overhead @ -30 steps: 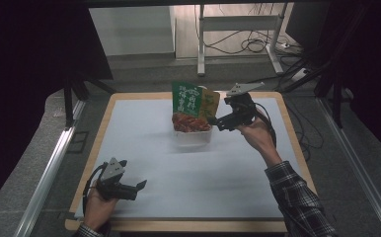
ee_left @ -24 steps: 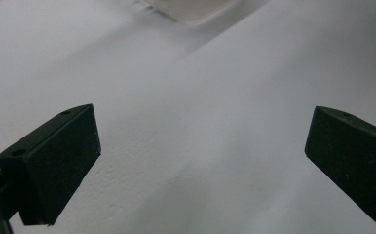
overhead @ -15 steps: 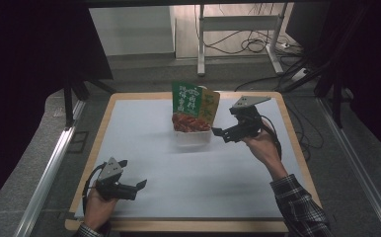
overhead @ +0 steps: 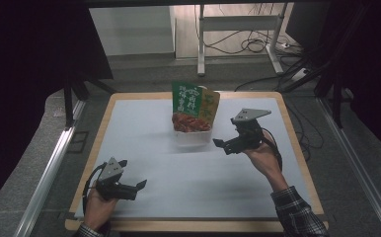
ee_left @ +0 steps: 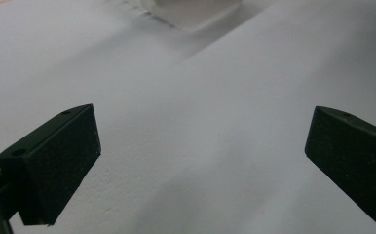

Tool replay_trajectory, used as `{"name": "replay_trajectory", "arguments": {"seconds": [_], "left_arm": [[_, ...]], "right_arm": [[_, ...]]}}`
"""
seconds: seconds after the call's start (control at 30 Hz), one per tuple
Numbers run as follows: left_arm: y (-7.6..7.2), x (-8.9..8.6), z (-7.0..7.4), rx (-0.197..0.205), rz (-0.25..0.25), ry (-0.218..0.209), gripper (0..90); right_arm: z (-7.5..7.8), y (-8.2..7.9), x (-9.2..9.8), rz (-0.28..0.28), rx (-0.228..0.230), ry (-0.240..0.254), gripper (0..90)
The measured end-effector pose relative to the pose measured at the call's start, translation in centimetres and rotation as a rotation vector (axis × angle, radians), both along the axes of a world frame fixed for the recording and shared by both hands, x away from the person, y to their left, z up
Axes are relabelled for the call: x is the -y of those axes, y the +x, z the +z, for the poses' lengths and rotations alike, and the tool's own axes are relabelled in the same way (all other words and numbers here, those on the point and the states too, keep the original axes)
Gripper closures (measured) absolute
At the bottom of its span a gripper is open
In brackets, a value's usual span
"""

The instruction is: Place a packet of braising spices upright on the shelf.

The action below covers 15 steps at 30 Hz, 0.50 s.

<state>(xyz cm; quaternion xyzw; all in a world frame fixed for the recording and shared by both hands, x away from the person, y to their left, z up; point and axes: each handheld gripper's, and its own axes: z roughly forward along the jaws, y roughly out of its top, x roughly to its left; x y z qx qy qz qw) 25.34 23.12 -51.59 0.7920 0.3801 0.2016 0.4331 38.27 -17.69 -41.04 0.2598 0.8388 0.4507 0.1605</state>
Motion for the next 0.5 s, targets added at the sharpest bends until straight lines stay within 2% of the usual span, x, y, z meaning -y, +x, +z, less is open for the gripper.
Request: {"name": "replay_trajectory", "arguments": {"seconds": [0.2, 0.5], "left_arm": [[0.0, 0.1, 0.0, -0.003, -0.002, 0.006, 0.0], [0.0, 0.1, -0.1, -0.002, -0.004, 0.019, 0.0]], "right_arm": [[-0.9, -0.6, 1.0, -0.007, 0.007, 0.03, 0.0], [-2.0, -1.4, 2.3, -0.022, -0.006, 0.006, 0.0]]}}
